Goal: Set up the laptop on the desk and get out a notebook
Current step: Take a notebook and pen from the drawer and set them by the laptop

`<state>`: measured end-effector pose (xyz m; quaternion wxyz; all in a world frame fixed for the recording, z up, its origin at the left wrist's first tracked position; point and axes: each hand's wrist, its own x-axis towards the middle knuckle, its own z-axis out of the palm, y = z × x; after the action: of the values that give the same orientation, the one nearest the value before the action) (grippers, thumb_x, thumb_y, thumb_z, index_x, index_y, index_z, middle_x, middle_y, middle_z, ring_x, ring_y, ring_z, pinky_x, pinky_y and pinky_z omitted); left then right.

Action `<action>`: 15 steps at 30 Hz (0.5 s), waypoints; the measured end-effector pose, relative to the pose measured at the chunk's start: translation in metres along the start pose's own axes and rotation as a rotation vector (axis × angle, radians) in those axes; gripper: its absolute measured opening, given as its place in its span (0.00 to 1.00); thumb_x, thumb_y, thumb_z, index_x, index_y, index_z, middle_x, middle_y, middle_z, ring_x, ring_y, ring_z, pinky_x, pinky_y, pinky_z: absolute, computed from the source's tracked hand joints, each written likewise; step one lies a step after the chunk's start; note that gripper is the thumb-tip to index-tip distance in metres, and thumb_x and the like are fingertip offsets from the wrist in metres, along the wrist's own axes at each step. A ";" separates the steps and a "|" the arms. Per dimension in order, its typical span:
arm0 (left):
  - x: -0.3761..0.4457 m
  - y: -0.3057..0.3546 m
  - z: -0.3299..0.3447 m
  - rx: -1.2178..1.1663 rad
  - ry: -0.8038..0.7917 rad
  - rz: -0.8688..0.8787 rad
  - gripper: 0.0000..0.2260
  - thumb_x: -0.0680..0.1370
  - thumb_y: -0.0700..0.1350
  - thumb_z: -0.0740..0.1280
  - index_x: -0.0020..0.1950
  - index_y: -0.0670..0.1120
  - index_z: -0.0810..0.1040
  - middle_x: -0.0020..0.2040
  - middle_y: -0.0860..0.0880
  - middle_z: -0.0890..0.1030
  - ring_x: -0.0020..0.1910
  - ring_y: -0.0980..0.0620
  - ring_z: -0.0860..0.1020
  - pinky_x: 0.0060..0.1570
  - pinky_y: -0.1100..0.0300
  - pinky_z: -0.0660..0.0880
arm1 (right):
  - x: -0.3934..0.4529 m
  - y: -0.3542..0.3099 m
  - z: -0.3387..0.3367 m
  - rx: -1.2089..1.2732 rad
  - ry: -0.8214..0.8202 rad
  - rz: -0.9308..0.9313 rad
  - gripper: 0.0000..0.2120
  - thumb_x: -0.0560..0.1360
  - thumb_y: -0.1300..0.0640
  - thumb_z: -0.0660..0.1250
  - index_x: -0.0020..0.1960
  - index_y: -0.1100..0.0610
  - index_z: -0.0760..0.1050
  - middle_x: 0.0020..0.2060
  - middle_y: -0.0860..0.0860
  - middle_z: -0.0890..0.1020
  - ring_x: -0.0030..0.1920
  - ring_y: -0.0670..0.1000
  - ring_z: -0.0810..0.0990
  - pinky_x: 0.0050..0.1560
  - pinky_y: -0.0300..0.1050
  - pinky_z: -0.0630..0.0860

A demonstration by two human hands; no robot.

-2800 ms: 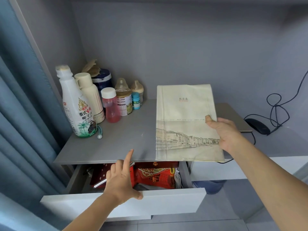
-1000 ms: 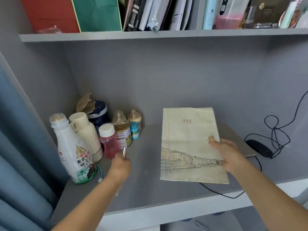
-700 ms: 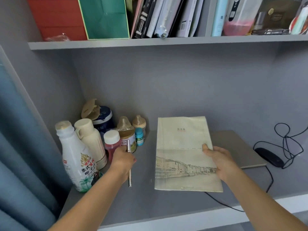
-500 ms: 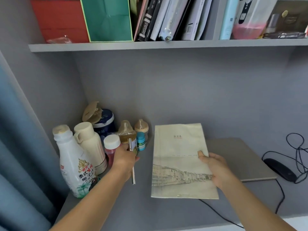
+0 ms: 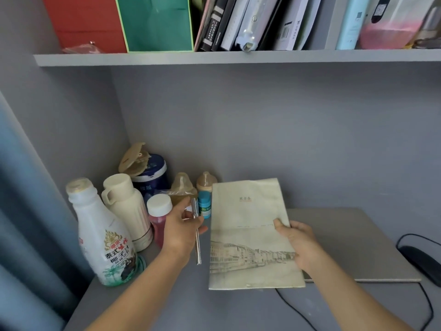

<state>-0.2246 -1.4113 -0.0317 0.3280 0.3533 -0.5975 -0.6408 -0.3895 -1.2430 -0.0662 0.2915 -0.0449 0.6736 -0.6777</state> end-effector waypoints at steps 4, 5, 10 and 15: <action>0.002 -0.003 0.000 -0.030 0.004 -0.010 0.26 0.75 0.27 0.63 0.71 0.44 0.68 0.47 0.47 0.77 0.43 0.53 0.79 0.44 0.57 0.80 | 0.009 0.008 0.008 0.010 -0.001 0.012 0.08 0.71 0.59 0.73 0.46 0.63 0.80 0.41 0.60 0.85 0.42 0.60 0.84 0.49 0.62 0.80; 0.003 -0.004 0.000 -0.034 0.004 -0.017 0.27 0.75 0.27 0.63 0.72 0.44 0.67 0.47 0.48 0.77 0.43 0.53 0.79 0.44 0.57 0.80 | 0.010 0.011 0.009 0.013 -0.003 0.015 0.08 0.71 0.59 0.73 0.47 0.63 0.80 0.42 0.60 0.85 0.42 0.60 0.84 0.50 0.63 0.80; 0.011 -0.015 -0.005 -0.022 0.000 -0.053 0.27 0.75 0.27 0.64 0.72 0.45 0.68 0.58 0.38 0.77 0.48 0.49 0.80 0.41 0.60 0.81 | 0.020 0.024 0.019 0.046 -0.006 -0.011 0.09 0.71 0.62 0.72 0.51 0.60 0.78 0.45 0.59 0.85 0.43 0.59 0.84 0.48 0.60 0.81; 0.016 -0.020 -0.011 -0.008 -0.004 -0.056 0.26 0.75 0.27 0.64 0.71 0.46 0.69 0.49 0.43 0.78 0.44 0.51 0.79 0.42 0.59 0.80 | 0.023 0.038 0.031 0.096 -0.010 -0.017 0.25 0.71 0.66 0.72 0.63 0.47 0.73 0.50 0.56 0.84 0.47 0.59 0.84 0.50 0.59 0.80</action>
<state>-0.2242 -1.4291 -0.0534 0.3101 0.3671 -0.5855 -0.6529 -0.3815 -1.2779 -0.1063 0.2912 -0.0399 0.6384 -0.7114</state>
